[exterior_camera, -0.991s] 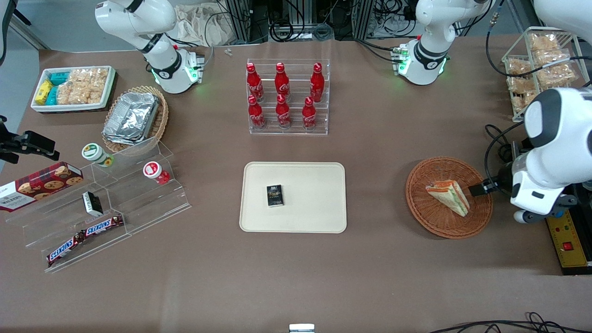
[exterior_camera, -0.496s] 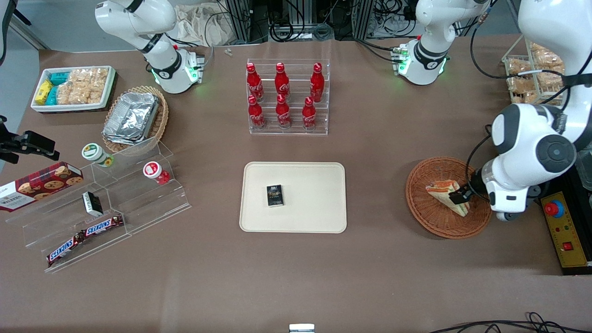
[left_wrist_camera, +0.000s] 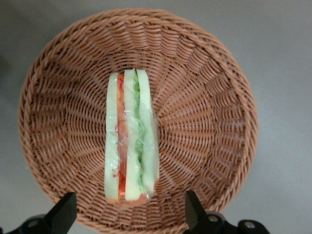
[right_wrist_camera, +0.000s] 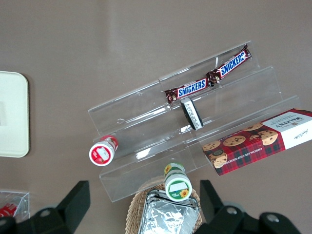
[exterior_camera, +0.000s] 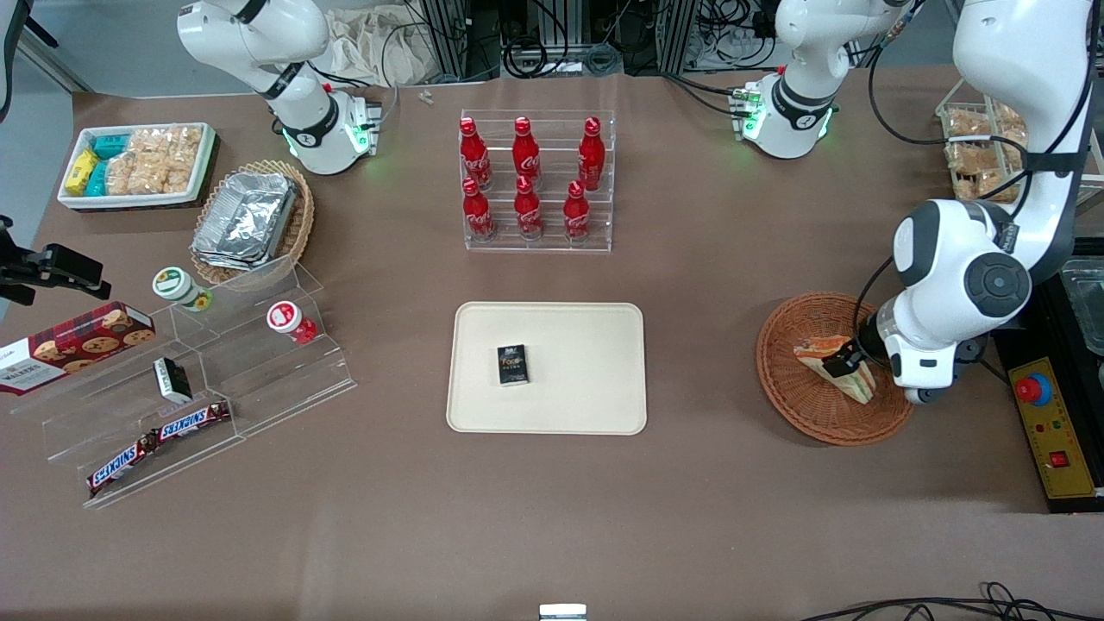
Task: Place sandwich from basket to tray
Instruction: 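Lower the left gripper and close it on the sandwich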
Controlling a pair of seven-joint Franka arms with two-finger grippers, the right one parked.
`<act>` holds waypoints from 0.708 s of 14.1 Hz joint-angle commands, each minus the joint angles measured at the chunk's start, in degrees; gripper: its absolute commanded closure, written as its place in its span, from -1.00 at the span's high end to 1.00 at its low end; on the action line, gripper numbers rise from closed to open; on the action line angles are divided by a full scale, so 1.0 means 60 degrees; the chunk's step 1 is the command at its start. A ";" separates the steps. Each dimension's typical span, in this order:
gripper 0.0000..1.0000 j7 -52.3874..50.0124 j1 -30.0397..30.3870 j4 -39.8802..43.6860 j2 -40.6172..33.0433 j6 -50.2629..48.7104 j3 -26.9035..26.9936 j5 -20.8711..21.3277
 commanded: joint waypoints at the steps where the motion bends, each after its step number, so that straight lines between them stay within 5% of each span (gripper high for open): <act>1: 0.99 -0.0202 0.0158 -0.0486 -0.0131 0.0522 -0.0057 0.0157; 10: 0.99 -0.0202 0.0173 -0.0516 0.0338 0.0742 0.0163 0.0157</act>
